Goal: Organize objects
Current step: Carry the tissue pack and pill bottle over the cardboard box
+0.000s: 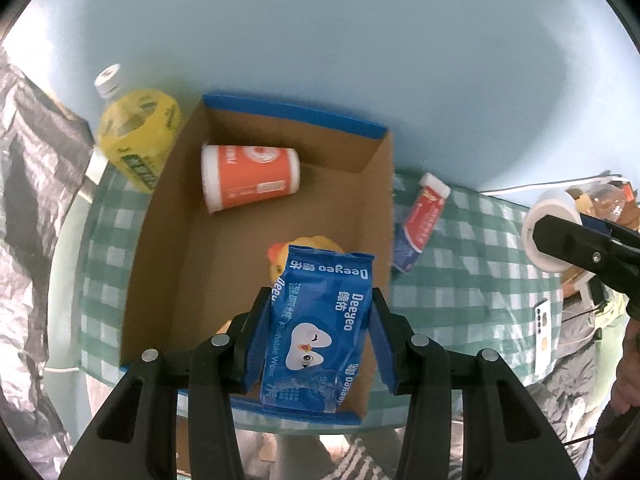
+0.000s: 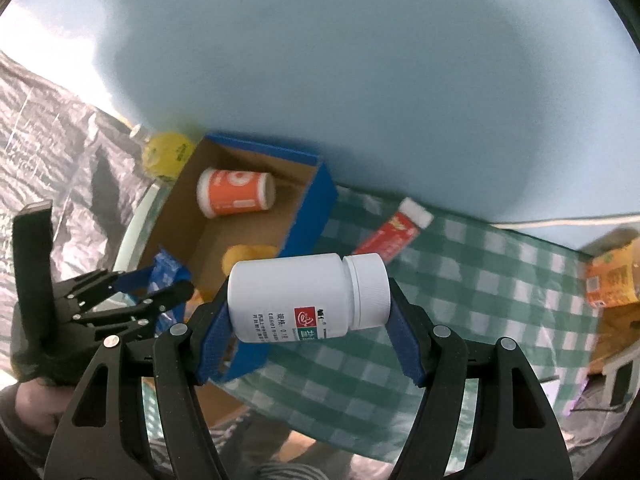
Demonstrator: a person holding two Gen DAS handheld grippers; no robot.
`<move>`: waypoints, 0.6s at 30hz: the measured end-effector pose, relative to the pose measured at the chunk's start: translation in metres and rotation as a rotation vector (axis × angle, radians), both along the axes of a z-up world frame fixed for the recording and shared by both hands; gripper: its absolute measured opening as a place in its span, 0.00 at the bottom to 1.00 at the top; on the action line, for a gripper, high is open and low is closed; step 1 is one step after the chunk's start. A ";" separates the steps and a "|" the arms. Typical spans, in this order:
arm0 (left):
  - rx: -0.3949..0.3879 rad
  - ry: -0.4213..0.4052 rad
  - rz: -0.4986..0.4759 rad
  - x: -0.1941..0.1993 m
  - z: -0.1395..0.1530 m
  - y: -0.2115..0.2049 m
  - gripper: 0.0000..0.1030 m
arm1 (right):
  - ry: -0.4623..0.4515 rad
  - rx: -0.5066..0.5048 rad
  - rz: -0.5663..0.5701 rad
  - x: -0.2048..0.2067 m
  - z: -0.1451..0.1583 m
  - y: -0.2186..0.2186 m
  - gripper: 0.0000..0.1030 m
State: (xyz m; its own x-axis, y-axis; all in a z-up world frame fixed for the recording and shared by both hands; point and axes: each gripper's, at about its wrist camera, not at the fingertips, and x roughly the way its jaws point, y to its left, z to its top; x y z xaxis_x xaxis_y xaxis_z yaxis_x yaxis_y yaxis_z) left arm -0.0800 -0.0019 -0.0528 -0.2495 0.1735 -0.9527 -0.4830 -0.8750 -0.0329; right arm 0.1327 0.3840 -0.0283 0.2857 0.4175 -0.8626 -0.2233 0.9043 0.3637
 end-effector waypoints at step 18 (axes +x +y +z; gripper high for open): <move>-0.029 -0.025 0.064 -0.022 -0.021 -0.052 0.45 | 0.048 -0.038 0.134 0.019 -0.021 0.104 0.68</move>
State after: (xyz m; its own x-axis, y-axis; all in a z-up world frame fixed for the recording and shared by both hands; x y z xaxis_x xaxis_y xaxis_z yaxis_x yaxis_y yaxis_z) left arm -0.1025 -0.0539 -0.0740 -0.2351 0.1298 -0.9633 -0.4256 -0.9047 -0.0180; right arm 0.1517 0.4877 -0.0490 0.1875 0.4162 -0.8898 -0.3258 0.8809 0.3434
